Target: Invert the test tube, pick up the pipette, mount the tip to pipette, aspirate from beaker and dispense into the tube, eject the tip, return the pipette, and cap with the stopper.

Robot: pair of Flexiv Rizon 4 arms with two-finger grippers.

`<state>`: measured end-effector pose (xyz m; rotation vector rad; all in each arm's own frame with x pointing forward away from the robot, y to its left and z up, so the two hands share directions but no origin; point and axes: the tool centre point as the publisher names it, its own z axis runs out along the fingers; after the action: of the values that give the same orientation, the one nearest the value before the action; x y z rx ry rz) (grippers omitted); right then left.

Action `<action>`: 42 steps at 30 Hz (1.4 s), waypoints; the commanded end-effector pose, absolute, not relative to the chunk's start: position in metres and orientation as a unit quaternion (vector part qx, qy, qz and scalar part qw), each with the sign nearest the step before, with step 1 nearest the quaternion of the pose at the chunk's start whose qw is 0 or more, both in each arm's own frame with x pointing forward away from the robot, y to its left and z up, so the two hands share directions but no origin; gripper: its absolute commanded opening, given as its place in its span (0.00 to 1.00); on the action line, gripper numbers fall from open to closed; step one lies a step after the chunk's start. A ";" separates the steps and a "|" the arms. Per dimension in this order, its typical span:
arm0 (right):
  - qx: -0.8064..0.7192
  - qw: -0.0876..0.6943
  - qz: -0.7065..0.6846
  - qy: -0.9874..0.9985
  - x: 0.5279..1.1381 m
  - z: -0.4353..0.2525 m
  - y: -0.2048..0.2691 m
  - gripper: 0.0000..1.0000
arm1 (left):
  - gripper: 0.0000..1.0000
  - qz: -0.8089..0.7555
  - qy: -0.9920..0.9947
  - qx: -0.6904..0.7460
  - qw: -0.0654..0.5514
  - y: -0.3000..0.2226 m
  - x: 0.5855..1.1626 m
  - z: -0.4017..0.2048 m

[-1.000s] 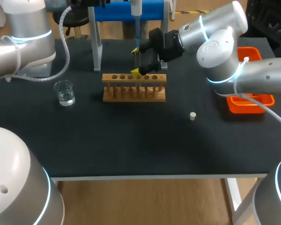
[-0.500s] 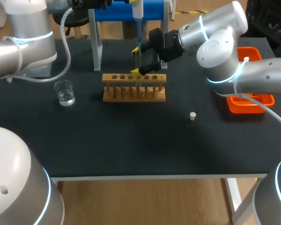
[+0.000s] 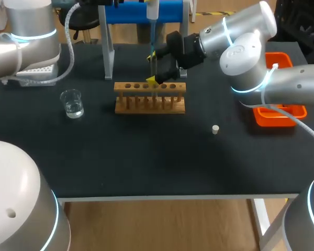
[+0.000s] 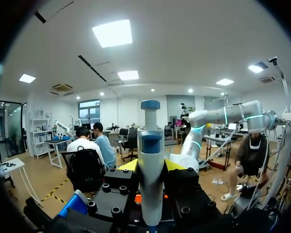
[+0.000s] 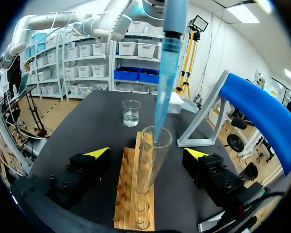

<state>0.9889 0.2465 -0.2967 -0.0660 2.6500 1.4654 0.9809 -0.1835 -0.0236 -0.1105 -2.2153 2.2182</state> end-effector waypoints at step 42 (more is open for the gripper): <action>-0.022 0.056 0.482 0.874 0.988 -0.295 0.245 1.00 | 0.00 0.728 -0.684 -0.048 -0.004 -0.180 0.976 -0.047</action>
<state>0.9888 0.2464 -0.2967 -0.0660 2.6500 1.4654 0.9747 -0.1799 -0.0457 -0.1439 -2.1609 2.2925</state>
